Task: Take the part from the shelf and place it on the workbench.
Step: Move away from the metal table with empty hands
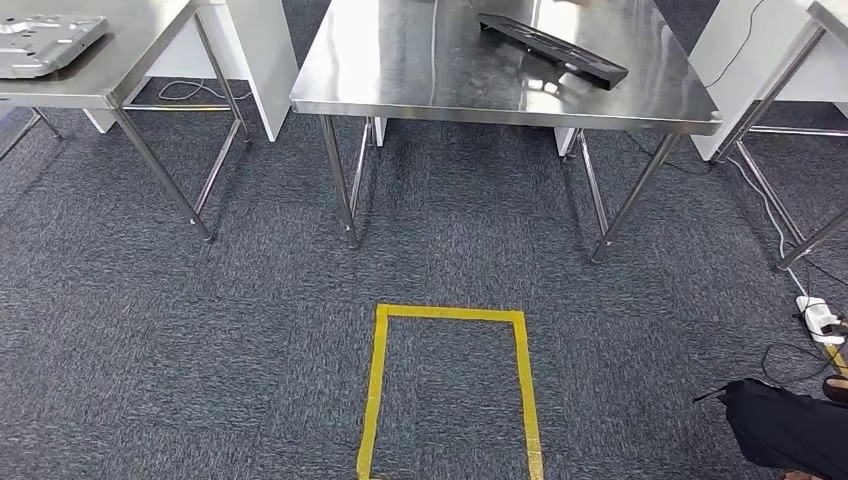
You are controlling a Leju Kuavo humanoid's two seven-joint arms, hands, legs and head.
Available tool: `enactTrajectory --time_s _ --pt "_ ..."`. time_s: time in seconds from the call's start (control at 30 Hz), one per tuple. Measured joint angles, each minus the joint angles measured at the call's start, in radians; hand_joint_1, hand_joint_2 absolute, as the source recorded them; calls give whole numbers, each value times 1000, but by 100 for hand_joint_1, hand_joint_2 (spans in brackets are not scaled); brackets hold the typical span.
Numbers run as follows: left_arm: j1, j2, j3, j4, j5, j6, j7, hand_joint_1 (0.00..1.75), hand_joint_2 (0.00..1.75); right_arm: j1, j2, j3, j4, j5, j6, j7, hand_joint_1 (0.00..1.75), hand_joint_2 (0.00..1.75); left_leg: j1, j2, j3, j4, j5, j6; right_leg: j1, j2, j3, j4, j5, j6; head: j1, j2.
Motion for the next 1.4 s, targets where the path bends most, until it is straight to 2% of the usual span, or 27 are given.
enactTrajectory --time_s 0.03,0.07,0.13,0.17,0.2,0.27,0.3,0.33,0.4,0.43,0.53,0.6,0.67,0.7,0.77,0.83,0.9,0.97,1.03,1.1,1.17,1.2,1.23,1.27,1.3,1.37,1.4 --pt "1 0 -2 0 0 0 0 0 0 1 0 0 1 0 -1 0 0 0 2 -2 -8 12 -23 -7 -2 -2 -12 1 13 -10 -1 0" --pt "3 0 -3 0 0 0 1 0 0 2 0 0 2 0 -1 0 0 0 4 -5 -18 41 -67 -14 -4 -5 -25 0 28 -18 -3 0" --pt "5 0 -5 1 1 0 2 0 0 4 0 0 3 -1 -2 0 0 0 8 -7 -45 157 -184 -24 -3 -10 -58 4 54 -27 -8 0" --pt "5 0 -6 1 1 0 3 0 0 4 1 0 3 -1 -2 0 0 0 9 -8 -56 224 -218 -28 -2 -12 -77 9 66 -28 -10 0" --pt "5 1 -6 1 1 0 3 0 0 4 1 0 4 -1 -2 0 0 0 10 -8 -58 277 -223 -30 -1 -12 -97 18 77 -26 -10 0" --pt "5 1 -7 1 1 0 3 0 0 4 2 0 4 -1 -2 0 0 0 10 -10 -20 294 -174 -28 -1 -13 -139 42 92 -22 -10 0" --pt "4 1 -7 1 1 0 3 0 0 4 2 0 4 -1 -2 0 0 0 10 -11 24 252 -149 -25 -1 -13 -157 56 98 -19 -11 0" --pt "3 2 -8 1 1 0 3 0 0 3 2 0 4 -1 -2 0 0 0 9 -12 82 184 -145 -21 0 -12 -174 69 102 -15 -11 0" --pt "-1 2 -10 0 0 1 3 0 0 2 3 0 4 -1 -3 -1 0 0 6 -16 172 56 -174 -10 3 -13 -196 87 112 -4 -10 0" --pt "-2 2 -10 0 -1 1 3 0 0 1 3 0 4 -2 -5 -1 0 0 3 -17 191 21 -189 -4 4 -14 -203 91 120 3 -11 0" --pt "1 1 -11 2 -9 4 9 0 0 2 2 0 5 -4 -20 -2 0 0 2 -11 164 2 -168 21 1 -12 -226 102 127 17 -12 0" --pt "2 2 -12 3 -19 4 17 0 0 5 2 -1 6 -7 -31 -1 0 0 7 -6 131 -3 -138 35 -1 -6 -257 169 59 11 -7 0" --pt "2 3 -17 3 -30 4 23 0 0 7 3 -2 6 -12 -34 2 0 0 5 -5 95 -3 -110 38 -3 -2 -291 293 -31 5 0 0" --pt "2 2 -21 4 -35 3 24 0 0 7 3 -3 7 -15 -33 3 0 0 5 -3 76 -2 -95 37 -4 -1 -296 350 -53 10 2 0" --pt "2 1 -29 4 -44 1 25 0 0 8 4 -7 7 -22 -32 3 0 0 4 0 39 0 -67 34 -6 -1 -267 383 -34 31 3 0" --pt "0 0 -36 4 -53 -5 23 0 0 8 4 -12 7 -28 -36 3 0 0 4 1 12 2 -39 27 -7 0 -171 282 6 44 3 0" --pt "-2 -3 -46 4 -68 -13 20 0 0 5 3 -19 7 -40 -49 6 0 0 0 0 -4 6 -15 17 -5 1 -48 107 -2 33 4 0" --pt "-3 -5 -59 4 -85 -18 21 0 0 4 4 -31 7 -54 -60 8 0 0 -2 1 -13 4 7 3 0 1 4 13 -21 13 3 0" --pt "-3 -5 -68 4 -98 -24 28 0 0 9 7 -42 8 -64 -67 2 0 0 4 -1 -20 2 12 -11 -1 -1 -11 12 -10 -7 1 0" --pt "0 -4 -76 4 -104 -33 36 0 0 14 8 -52 8 -73 -71 -6 0 0 8 -5 -40 55 -55 -24 -3 -4 -28 12 13 -22 -1 0" --pt "1 -4 -83 4 -109 -38 41 0 0 15 10 -62 8 -79 -75 -11 0 0 10 -7 -77 185 -156 -34 -1 -6 -50 15 31 -29 -5 0" --pt "1 -4 -85 4 -111 -40 42 0 0 16 12 -66 8 -80 -76 -13 0 0 10 -7 -92 250 -182 -37 1 -6 -61 17 39 -30 -6 0" --pt "1 -4 -86 4 -113 -42 44 0 0 17 13 -69 8 -82 -77 -16 0 0 10 -7 -93 291 -187 -37 3 -7 -72 20 45 -29 -6 0" --pt "1 -3 -87 4 -114 -45 45 0 0 19 14 -72 8 -83 -77 -19 0 0 10 -7 -74 291 -173 -35 4 -7 -81 23 50 -28 -6 0" --pt "2 -3 -87 4 -114 -48 46 0 0 21 14 -75 8 -84 -78 -22 0 0 10 -7 -31 247 -151 -31 6 -7 -86 27 52 -27 -6 0" --pt "0 -1 -88 4 -114 -52 46 0 0 21 16 -82 8 -84 -79 -26 0 0 7 -10 84 96 -124 -15 9 -7 -92 33 55 -25 -6 0" --pt "-1 0 -88 4 -113 -52 46 0 0 20 17 -84 8 -83 -79 -28 0 0 4 -11 124 39 -121 -6 11 -8 -93 35 56 -22 -6 0"
